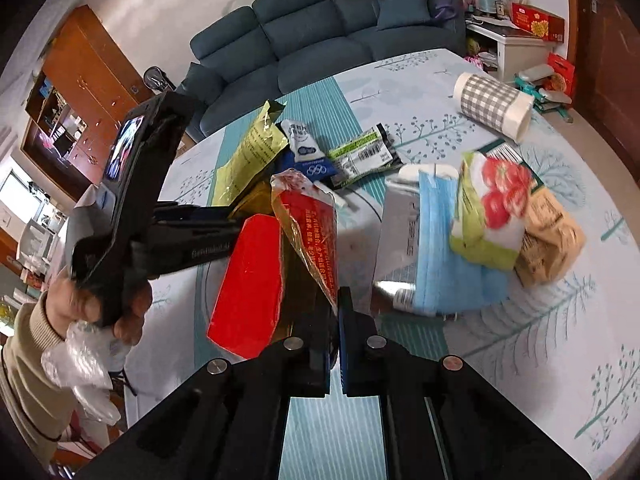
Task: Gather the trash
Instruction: 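Grasp the red snack bag with the right gripper while the left grasps the orange bag, then carry the orange bag and red snack bag over the black trash bin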
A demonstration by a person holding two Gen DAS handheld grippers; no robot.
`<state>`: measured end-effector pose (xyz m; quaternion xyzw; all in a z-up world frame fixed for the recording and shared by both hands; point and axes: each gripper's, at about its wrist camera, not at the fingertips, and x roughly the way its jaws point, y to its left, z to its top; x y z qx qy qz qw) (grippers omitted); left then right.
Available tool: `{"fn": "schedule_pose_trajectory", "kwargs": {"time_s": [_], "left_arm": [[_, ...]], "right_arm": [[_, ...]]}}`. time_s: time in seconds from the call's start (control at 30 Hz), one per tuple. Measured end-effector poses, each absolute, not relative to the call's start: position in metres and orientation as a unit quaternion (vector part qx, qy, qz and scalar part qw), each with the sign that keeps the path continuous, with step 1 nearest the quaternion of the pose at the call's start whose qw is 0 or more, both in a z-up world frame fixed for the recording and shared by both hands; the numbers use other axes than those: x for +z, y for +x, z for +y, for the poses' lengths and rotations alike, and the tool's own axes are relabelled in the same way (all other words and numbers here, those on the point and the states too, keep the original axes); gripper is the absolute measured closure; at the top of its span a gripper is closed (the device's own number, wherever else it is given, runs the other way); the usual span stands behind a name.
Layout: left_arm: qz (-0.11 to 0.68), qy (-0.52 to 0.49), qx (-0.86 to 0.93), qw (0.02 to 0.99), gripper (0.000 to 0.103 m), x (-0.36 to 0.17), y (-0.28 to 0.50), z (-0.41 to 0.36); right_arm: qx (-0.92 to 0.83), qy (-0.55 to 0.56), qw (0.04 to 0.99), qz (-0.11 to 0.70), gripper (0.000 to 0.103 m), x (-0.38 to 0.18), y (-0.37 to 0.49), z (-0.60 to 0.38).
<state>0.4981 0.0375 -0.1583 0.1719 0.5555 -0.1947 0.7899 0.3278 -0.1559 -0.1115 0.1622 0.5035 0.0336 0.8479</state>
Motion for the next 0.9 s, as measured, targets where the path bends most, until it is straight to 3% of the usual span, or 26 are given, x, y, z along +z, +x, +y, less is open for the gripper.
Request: {"fn": "schedule_pose_trajectory", "kwargs": {"time_s": [0.03, 0.13, 0.43, 0.7, 0.9], "left_arm": [[0.556, 0.166, -0.195, 0.791, 0.081, -0.157, 0.497, 0.039], [0.560, 0.148, -0.204, 0.789, 0.086, -0.150, 0.489, 0.045], [0.553, 0.115, -0.280, 0.776, 0.087, -0.100, 0.415, 0.060], [0.528, 0.143, -0.377, 0.747, 0.087, -0.056, 0.294, 0.038], [0.517, 0.167, -0.451, 0.708, 0.087, -0.052, 0.196, 0.002]], "right_arm": [[0.035, 0.165, 0.848, 0.503, 0.100, -0.111, 0.322, -0.156], [0.036, 0.178, 0.848, 0.499, 0.100, -0.106, 0.301, -0.157], [0.021, 0.233, 0.852, 0.468, 0.100, -0.082, 0.202, -0.171], [-0.031, 0.297, 0.850, 0.435, 0.100, -0.069, 0.080, -0.199], [-0.090, 0.327, 0.838, 0.428, 0.100, -0.078, -0.016, -0.217]]}}
